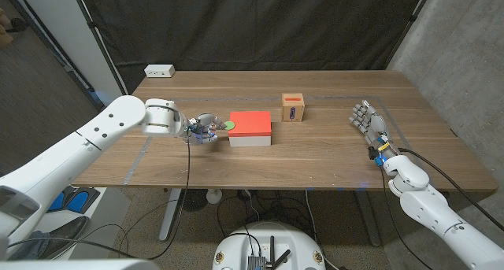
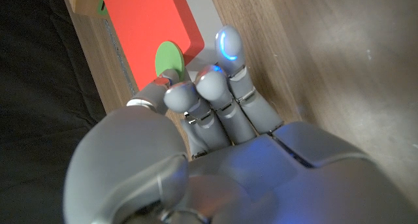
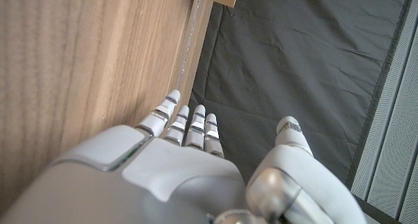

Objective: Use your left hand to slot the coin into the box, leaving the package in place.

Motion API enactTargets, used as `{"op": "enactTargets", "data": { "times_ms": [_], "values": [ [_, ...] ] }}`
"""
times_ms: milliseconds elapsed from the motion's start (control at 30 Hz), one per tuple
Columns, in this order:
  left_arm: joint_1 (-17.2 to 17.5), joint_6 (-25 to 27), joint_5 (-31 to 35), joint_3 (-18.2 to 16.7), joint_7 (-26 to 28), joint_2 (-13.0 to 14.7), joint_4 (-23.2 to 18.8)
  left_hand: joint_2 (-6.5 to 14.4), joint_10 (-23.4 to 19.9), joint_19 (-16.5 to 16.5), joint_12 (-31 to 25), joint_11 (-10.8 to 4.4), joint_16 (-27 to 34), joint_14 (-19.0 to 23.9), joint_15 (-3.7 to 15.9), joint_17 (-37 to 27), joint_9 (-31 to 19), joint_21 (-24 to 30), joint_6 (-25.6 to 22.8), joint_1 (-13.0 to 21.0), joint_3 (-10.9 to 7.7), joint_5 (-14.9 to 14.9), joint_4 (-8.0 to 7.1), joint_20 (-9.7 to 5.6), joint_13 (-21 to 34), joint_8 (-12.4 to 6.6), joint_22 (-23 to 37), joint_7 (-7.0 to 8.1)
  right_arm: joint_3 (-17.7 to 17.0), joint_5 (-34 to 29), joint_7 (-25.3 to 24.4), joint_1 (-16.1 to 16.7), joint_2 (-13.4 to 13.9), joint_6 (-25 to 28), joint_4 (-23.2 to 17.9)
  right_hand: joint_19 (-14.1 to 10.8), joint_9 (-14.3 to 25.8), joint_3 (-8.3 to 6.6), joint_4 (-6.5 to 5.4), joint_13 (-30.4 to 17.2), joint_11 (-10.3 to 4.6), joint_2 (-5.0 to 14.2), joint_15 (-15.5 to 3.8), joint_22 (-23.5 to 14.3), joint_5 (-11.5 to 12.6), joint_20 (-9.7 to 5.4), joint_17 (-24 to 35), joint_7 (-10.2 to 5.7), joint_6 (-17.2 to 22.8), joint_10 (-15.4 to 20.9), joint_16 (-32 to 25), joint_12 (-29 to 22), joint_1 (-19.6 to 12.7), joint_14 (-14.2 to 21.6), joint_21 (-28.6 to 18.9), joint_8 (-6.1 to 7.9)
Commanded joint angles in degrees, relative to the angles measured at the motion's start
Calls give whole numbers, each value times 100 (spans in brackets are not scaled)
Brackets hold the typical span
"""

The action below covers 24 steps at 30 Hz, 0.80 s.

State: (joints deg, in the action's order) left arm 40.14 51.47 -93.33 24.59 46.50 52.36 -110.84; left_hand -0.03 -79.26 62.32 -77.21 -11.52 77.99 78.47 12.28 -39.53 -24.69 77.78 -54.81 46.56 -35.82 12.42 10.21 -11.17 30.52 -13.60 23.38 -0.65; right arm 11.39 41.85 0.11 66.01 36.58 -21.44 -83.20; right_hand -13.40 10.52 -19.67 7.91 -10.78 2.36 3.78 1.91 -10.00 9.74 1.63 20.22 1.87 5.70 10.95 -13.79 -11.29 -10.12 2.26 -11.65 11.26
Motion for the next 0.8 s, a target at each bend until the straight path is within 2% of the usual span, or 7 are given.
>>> {"op": "enactTargets", "data": {
  "times_ms": [33, 433, 800],
  "values": [
    [-45, 1, 23, 77, 12, -7, 22, 45, -26, -48, -35, -26, -2, 20, 7, 7, -63, 64, -343, 51, -43, -12, -10, -111, -2, -44, -9, -213, 59, 4, 85, -69, -49, -49, 155, -10, 15, 15, 25, -32, 0, -1, 3, -18, 25, 20, 4, -31, 31, 61, 14, -47, -21, 46, 1, 6],
    [-53, -19, 232, 69, -182, 13, -7, 45, -51, -82, -84, -28, 0, 78, 6, 143, -166, 225, -496, 115, -69, -7, -2, -112, -47, -1, -64, -176, 61, -54, -12, -45, -53, -94, 5, -6, 16, 26, 24, -37, 4, -9, 14, -18, 24, 27, 4, -40, 48, 91, 16, -53, -15, 44, 5, 9],
    [321, -522, 690, -157, -642, 41, -41, 72, -23, -171, -165, -34, 64, 38, 1, 100, -219, 365, -467, 186, -136, 5, -4, -109, 33, 94, -87, -171, -12, -186, -295, 114, 38, -55, -417, -4, 16, 29, 24, -40, -12, -9, 4, -18, 26, 29, 3, -33, 59, 107, 15, -55, -15, 45, 7, 11]
  ]
}}
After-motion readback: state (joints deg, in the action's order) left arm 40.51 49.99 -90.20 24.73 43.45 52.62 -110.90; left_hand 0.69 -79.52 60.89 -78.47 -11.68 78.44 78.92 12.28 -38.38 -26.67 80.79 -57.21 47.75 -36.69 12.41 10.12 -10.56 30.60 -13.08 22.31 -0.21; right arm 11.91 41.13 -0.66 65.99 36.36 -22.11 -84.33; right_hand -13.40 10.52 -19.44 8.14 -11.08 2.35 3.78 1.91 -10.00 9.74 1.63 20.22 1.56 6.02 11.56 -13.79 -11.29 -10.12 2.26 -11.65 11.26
